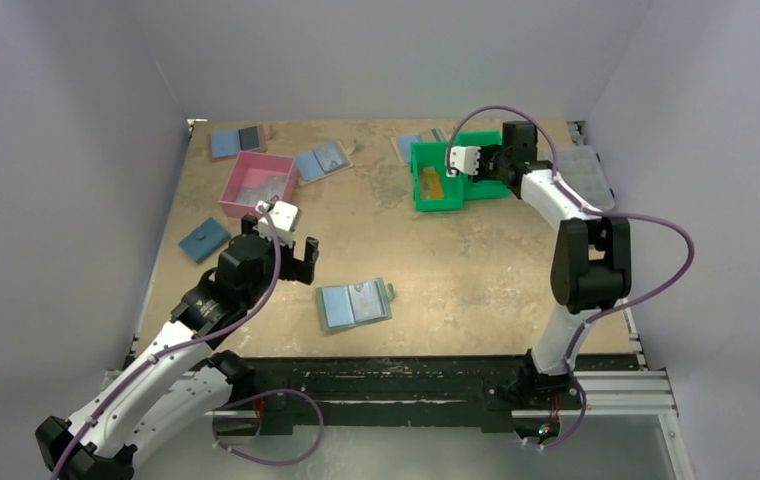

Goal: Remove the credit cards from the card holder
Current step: Place the credit card in the storage box.

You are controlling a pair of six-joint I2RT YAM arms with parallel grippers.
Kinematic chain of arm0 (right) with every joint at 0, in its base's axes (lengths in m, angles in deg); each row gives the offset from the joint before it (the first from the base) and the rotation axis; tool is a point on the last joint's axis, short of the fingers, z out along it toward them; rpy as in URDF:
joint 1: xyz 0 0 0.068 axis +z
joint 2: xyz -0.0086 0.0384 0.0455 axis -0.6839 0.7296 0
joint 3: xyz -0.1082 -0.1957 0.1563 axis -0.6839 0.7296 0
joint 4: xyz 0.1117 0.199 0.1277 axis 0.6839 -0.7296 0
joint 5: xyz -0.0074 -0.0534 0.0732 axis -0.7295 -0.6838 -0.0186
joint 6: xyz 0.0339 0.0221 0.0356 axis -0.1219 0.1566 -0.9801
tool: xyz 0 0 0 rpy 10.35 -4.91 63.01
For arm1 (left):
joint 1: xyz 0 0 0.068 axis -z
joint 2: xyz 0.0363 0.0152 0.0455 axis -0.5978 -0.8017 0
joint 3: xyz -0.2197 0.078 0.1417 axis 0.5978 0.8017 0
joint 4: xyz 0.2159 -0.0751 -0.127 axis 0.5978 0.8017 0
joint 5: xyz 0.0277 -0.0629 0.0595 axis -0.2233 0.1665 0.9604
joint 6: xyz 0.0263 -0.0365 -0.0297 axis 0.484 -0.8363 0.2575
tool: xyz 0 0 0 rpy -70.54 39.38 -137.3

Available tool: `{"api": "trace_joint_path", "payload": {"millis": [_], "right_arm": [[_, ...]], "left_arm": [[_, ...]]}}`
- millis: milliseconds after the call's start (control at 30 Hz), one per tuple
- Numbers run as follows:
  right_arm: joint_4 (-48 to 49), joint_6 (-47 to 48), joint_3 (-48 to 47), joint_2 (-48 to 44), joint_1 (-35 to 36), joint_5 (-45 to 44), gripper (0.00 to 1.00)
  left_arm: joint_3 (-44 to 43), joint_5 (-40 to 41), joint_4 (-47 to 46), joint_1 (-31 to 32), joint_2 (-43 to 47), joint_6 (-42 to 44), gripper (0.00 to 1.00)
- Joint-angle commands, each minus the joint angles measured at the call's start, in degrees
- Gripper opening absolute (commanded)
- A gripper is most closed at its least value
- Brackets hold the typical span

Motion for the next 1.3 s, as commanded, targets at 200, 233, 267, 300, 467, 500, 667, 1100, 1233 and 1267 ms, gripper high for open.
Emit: {"api": "trace_joint_path", "payload": {"millis": [200,233,267,300,467,500,667,1100,1233,1267], "right_arm": [[12.4,1.5,-4.7,8.3,0.0,-4.6,0.0],[14.0,1.7,-4.6,9.1,0.0,-5.2,0.0],[14.9,1.8,-4.8,9.8,0.0,-5.8,0.0],[15.7,1.9,-4.8,10.5,0.0,-6.5,0.01],[18.8,1.2,-5.1,13.7,0.0,-7.8,0.15],[18.9,0.9,-5.0,14.1,0.0,-7.7,0.2],[13.1,0.8,-4.9,13.5,-0.1,-5.3,0.45],[-8.6,0.4,-10.7,2.6,-0.3,-3.0,0.61],[-17.3,-1.9,-12.5,-1.2,-0.3,-1.9,0.66],[-19.6,-3.4,-12.4,-2.5,-0.3,-1.3,0.68]], "left_arm": [[-0.6,-0.7,-2.9,-2.2,-0.6,-0.5,0.97],[-0.6,-0.8,-3.0,-2.3,-0.6,-0.5,0.97],[-0.6,-0.8,-3.0,-2.4,-0.7,-0.5,0.97],[-0.6,-0.9,-3.0,-2.4,-0.8,-0.5,0.97],[-0.6,-1.1,-3.1,-2.9,-1.1,-0.6,0.97],[-0.6,-1.1,-3.2,-3.0,-1.2,-0.5,0.97],[-0.6,-1.3,-3.2,-3.3,-1.2,-0.6,0.97],[-0.6,-2.6,-3.0,-3.6,-0.5,-0.9,0.97],[-0.8,-4.3,-3.0,-3.7,-0.8,-1.2,0.97],[-0.8,-4.7,-3.1,-3.8,-0.9,-1.2,0.97]]}}
